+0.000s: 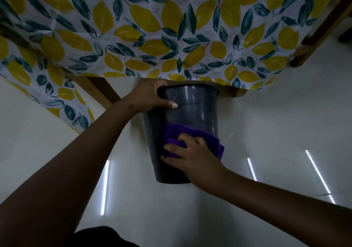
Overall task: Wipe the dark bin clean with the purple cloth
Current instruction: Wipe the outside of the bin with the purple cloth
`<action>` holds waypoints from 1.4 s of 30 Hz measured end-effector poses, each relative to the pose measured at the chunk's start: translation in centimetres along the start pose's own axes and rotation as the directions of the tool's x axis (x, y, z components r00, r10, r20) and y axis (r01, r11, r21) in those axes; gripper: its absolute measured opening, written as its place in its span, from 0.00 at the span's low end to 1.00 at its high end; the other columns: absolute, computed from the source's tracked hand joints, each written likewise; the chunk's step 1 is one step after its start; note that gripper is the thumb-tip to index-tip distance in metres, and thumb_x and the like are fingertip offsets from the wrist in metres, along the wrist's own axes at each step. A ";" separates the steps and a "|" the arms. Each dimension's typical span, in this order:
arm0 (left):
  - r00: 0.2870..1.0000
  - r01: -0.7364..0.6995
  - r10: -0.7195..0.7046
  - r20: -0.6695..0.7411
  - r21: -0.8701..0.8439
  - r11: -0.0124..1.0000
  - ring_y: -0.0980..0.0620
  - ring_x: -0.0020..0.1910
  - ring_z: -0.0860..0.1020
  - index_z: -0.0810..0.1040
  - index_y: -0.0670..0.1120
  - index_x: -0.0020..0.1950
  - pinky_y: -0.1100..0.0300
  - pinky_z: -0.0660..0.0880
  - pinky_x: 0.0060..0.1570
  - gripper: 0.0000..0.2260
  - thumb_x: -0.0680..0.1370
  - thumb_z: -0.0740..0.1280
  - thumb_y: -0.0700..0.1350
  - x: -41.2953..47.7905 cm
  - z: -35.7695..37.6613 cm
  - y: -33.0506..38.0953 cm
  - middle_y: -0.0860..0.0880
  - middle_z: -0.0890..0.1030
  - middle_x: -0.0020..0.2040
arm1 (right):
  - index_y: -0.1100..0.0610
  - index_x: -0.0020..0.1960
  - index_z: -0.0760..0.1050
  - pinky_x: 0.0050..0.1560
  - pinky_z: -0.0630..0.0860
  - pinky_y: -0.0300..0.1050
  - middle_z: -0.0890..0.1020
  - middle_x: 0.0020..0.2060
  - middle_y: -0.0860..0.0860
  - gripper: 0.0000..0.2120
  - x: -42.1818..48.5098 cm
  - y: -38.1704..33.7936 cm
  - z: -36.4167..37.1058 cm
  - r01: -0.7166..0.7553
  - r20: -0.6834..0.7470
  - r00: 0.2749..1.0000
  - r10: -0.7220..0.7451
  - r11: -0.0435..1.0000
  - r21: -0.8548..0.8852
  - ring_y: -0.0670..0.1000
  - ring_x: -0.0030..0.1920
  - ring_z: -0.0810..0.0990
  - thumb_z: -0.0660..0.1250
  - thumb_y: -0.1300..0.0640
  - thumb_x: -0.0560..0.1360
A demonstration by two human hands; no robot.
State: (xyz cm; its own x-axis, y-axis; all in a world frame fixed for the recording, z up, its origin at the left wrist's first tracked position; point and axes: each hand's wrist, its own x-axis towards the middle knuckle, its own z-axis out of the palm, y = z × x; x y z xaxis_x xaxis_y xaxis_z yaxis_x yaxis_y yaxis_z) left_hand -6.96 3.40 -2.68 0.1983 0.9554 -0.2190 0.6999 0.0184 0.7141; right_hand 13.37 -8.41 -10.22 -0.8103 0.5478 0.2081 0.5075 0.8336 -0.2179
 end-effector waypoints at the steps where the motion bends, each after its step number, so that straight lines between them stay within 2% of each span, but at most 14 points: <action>1: 1.000 -0.004 0.004 0.000 0.014 1.000 0.70 0.41 0.75 0.76 0.46 0.55 0.78 0.68 0.36 0.20 0.67 0.78 0.44 0.0 0.0 0.0 0.55 0.76 0.48 | 0.48 0.62 0.78 0.51 0.76 0.59 0.77 0.65 0.49 0.32 -0.1 0.3 -0.1 -0.002 0.001 1.000 0.002 1.000 0.004 0.60 0.63 0.73 0.79 0.61 0.59; 4: 0.999 0.037 -0.036 -0.035 0.049 0.998 0.56 0.54 0.77 0.75 0.44 0.62 0.70 0.69 0.43 0.28 0.66 0.78 0.51 -0.2 -0.6 -0.9 0.53 0.77 0.55 | 0.51 0.60 0.79 0.58 0.75 0.56 0.77 0.64 0.52 0.23 -1.2 2.7 0.3 -0.152 -0.162 0.972 0.168 0.982 0.108 0.58 0.62 0.69 0.66 0.68 0.69; 6: 0.996 0.057 -0.052 -0.065 0.064 0.996 0.52 0.54 0.77 0.76 0.45 0.62 0.66 0.70 0.42 0.30 0.64 0.79 0.54 -0.3 -0.9 -1.7 0.50 0.79 0.55 | 0.51 0.62 0.77 0.60 0.74 0.55 0.75 0.65 0.53 0.25 -2.0 4.0 0.2 -0.329 -0.233 0.894 0.382 0.914 0.235 0.58 0.61 0.68 0.58 0.69 0.69; 10: 0.995 0.067 -0.059 -0.086 0.095 0.993 0.54 0.50 0.76 0.76 0.46 0.60 0.65 0.69 0.40 0.28 0.64 0.79 0.54 -0.2 -0.7 -1.3 0.52 0.78 0.52 | 0.52 0.65 0.75 0.61 0.74 0.56 0.72 0.67 0.54 0.30 -2.8 3.1 0.7 -0.464 -0.261 0.802 0.537 0.836 0.294 0.57 0.63 0.66 0.63 0.74 0.68; 12: 0.995 0.069 -0.061 -0.084 0.095 0.993 0.57 0.46 0.75 0.76 0.47 0.58 0.70 0.68 0.38 0.25 0.65 0.79 0.53 -0.2 -0.5 -0.7 0.53 0.77 0.49 | 0.51 0.64 0.76 0.61 0.74 0.57 0.73 0.67 0.55 0.29 -2.6 1.9 1.0 -0.388 -0.209 0.869 0.449 0.880 0.274 0.56 0.66 0.66 0.68 0.73 0.68; 15: 0.995 0.065 -0.058 -0.086 0.086 0.994 0.60 0.44 0.75 0.76 0.49 0.56 0.74 0.68 0.37 0.23 0.66 0.79 0.52 -0.1 -0.4 -0.4 0.54 0.78 0.49 | 0.54 0.63 0.75 0.54 0.78 0.53 0.75 0.65 0.57 0.24 -2.5 0.2 1.2 -0.108 -0.111 0.983 0.147 0.949 0.295 0.53 0.62 0.76 0.70 0.71 0.69; 17: 0.995 0.061 -0.053 -0.080 0.093 0.994 0.57 0.49 0.76 0.76 0.47 0.59 0.73 0.68 0.39 0.26 0.66 0.79 0.52 0.0 -0.1 0.0 0.53 0.77 0.52 | 0.50 0.59 0.79 0.47 0.77 0.53 0.79 0.62 0.51 0.23 -1.8 -1.2 0.6 0.091 -0.042 0.995 -0.089 0.993 0.070 0.58 0.62 0.74 0.76 0.62 0.65; 21: 0.998 0.025 -0.018 -0.057 0.126 0.992 0.58 0.51 0.72 0.74 0.44 0.63 0.79 0.64 0.37 0.28 0.67 0.78 0.49 0.3 0.4 0.9 0.54 0.74 0.54 | 0.47 0.57 0.81 0.47 0.73 0.53 0.78 0.62 0.47 0.23 -1.1 -1.2 0.6 0.125 0.004 0.992 -0.125 0.992 0.018 0.58 0.63 0.67 0.77 0.59 0.63; 25: 0.997 0.063 -0.060 -0.042 0.075 0.995 0.60 0.44 0.74 0.76 0.46 0.57 0.74 0.68 0.36 0.23 0.66 0.78 0.50 -0.2 -0.4 0.1 0.53 0.77 0.50 | 0.49 0.61 0.79 0.60 0.74 0.57 0.76 0.65 0.51 0.27 -1.2 1.8 0.2 -0.148 -0.181 0.967 0.180 0.973 0.176 0.56 0.65 0.68 0.71 0.69 0.67; 28: 0.996 0.092 -0.091 -0.017 0.053 0.994 0.61 0.42 0.75 0.76 0.51 0.51 0.70 0.68 0.36 0.19 0.65 0.79 0.51 -0.8 -1.1 -0.8 0.57 0.77 0.44 | 0.51 0.64 0.77 0.65 0.71 0.52 0.73 0.67 0.53 0.25 -0.8 4.6 -0.5 -0.428 -0.275 0.767 0.580 0.782 0.453 0.57 0.64 0.69 0.57 0.68 0.73; 30: 0.995 0.099 -0.099 -0.006 0.043 0.994 0.61 0.43 0.75 0.75 0.51 0.53 0.68 0.68 0.38 0.21 0.65 0.79 0.52 -0.9 -1.4 -0.9 0.57 0.77 0.45 | 0.52 0.66 0.75 0.66 0.71 0.53 0.72 0.67 0.53 0.26 -0.5 5.4 -0.4 -0.450 -0.265 0.734 0.626 0.739 0.501 0.58 0.64 0.71 0.60 0.72 0.74; 36: 0.997 0.041 -0.050 0.053 0.153 0.987 0.54 0.54 0.73 0.71 0.47 0.66 0.66 0.70 0.43 0.28 0.69 0.77 0.45 -0.5 -1.0 -0.4 0.51 0.75 0.58 | 0.50 0.62 0.79 0.69 0.65 0.48 0.76 0.65 0.53 0.22 -1.7 1.3 1.2 -0.222 -0.211 0.939 0.271 0.948 0.228 0.53 0.66 0.63 0.63 0.67 0.73; 39: 0.998 0.045 -0.048 0.034 0.101 0.994 0.55 0.50 0.75 0.73 0.45 0.63 0.70 0.72 0.43 0.25 0.69 0.77 0.44 -0.6 -0.7 -0.5 0.50 0.77 0.56 | 0.49 0.61 0.78 0.57 0.76 0.57 0.77 0.64 0.51 0.20 -1.9 0.7 2.1 0.046 -0.103 0.994 -0.038 0.997 0.070 0.57 0.65 0.70 0.66 0.63 0.72; 42: 0.999 0.043 -0.045 0.025 0.067 0.997 0.55 0.50 0.77 0.74 0.46 0.62 0.67 0.74 0.46 0.24 0.68 0.78 0.44 -0.5 -0.4 -0.3 0.49 0.79 0.56 | 0.47 0.62 0.77 0.49 0.74 0.57 0.76 0.66 0.48 0.24 -1.6 0.2 2.1 0.150 -0.009 0.989 -0.150 0.986 0.078 0.63 0.65 0.72 0.72 0.63 0.69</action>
State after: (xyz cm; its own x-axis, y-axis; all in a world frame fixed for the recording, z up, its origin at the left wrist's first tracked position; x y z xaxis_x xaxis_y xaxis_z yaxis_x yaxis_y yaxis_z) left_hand -7.55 2.99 -2.55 0.1835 0.9460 -0.2672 0.7524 0.0398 0.6575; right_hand 14.09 -9.28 -12.60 -0.8747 0.4172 0.2469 0.3556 0.8983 -0.2582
